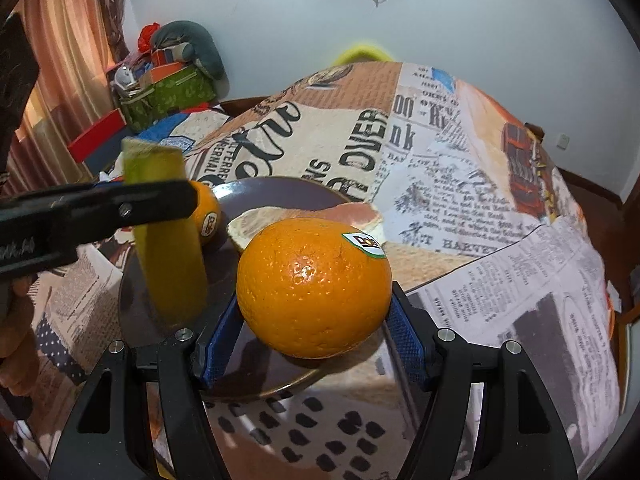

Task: Organize fruits
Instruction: 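Carry the corn cob and orange onto the grey plate and release both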

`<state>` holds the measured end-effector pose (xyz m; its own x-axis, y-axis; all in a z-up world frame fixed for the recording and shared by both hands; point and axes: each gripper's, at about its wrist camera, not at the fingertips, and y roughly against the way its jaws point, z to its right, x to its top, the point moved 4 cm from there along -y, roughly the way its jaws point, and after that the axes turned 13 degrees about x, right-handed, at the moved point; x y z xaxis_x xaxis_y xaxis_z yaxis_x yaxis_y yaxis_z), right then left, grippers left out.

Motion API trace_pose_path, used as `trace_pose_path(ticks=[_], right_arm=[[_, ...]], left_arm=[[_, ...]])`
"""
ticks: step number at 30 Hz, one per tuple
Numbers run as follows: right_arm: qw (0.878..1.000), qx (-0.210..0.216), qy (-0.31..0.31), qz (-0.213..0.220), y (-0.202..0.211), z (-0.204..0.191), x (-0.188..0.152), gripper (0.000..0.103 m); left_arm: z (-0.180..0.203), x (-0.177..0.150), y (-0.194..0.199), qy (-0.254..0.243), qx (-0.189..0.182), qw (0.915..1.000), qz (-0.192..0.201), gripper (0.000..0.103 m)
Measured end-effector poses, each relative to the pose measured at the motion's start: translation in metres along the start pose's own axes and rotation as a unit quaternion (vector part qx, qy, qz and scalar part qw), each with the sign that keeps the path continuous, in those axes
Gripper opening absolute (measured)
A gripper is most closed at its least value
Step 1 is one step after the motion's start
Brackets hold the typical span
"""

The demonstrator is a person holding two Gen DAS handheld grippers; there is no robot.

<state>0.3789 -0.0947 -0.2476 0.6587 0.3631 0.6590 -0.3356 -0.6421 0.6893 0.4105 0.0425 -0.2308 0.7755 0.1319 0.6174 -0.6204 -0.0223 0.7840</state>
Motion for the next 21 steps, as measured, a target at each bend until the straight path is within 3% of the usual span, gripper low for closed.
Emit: trace_pose_path(ticks=[7, 12, 15, 21], right_arm=[[1.000, -0.003, 0.014, -0.009, -0.004, -0.005, -0.002, 0.068], [1.000, 0.003, 0.025, -0.008, 0.000, -0.012, -0.003, 0.073], [0.999, -0.017, 0.040, -0.003, 0.005, -0.018, -0.005, 0.075], [0.999, -0.014, 0.031, 0.003, 0.019, -0.021, -0.009, 0.075]], left_arm=[[-0.004, -0.005, -0.008, 0.005, 0.008, 0.9999, -0.012, 0.041], [0.001, -0.010, -0.008, -0.006, 0.014, 0.9996, -0.024, 0.054], [0.006, -0.009, 0.001, -0.023, 0.026, 0.9993, -0.010, 0.055], [0.004, -0.014, 0.026, -0.019, 0.025, 0.9995, -0.001, 0.055]])
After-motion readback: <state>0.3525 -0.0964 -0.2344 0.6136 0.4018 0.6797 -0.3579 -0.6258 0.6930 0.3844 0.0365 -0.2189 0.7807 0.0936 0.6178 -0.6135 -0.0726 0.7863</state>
